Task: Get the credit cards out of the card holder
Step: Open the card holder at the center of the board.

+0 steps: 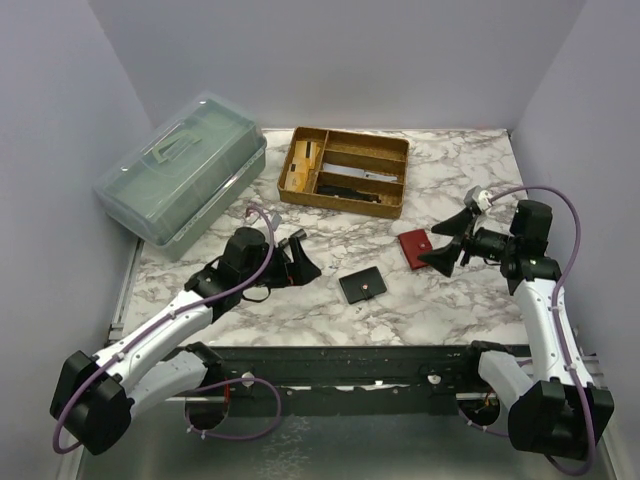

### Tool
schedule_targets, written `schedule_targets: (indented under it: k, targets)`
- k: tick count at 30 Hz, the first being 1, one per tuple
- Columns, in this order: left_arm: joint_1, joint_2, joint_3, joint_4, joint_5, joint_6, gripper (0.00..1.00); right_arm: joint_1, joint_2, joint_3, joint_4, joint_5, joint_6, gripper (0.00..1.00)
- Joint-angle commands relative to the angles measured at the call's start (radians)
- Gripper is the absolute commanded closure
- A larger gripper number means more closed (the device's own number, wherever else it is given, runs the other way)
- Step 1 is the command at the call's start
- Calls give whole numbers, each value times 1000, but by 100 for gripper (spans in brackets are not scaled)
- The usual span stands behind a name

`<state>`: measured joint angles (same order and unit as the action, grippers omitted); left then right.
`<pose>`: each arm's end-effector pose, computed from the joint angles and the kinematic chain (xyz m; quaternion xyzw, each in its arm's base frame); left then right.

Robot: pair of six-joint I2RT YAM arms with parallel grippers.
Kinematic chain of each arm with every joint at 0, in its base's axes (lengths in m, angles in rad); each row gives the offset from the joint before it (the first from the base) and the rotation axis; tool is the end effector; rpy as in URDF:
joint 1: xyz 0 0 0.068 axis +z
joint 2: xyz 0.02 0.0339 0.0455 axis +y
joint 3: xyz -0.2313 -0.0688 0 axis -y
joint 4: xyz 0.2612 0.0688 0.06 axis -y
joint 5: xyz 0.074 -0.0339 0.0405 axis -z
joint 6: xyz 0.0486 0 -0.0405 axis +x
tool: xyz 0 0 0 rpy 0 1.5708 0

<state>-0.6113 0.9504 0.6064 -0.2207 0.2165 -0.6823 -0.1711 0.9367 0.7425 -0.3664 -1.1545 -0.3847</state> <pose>0.2022 -0.1545 0.2051 0.0211 0.8723 -0.3644 0.3254 0.2344 0.0046 0.2585 -0.3407 0.7010 0.3480 0.5209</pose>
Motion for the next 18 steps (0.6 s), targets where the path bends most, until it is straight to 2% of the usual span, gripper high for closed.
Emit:
schedule_targets:
  k: [1, 3, 8, 18]
  targets:
    - [-8, -9, -80, 164, 7, -120, 1, -1, -2, -28, -41, -165, -128, 0]
    - [-8, -12, -111, 215, 16, -154, 1, -2, 4, -30, -73, -182, -160, 0]
    - [-22, -13, -144, 216, -16, -192, 1, -2, -11, -55, -141, -192, -262, 0]
    - [-54, 10, -214, 330, -57, -257, 1, -2, -27, -53, -164, -143, -296, 0]
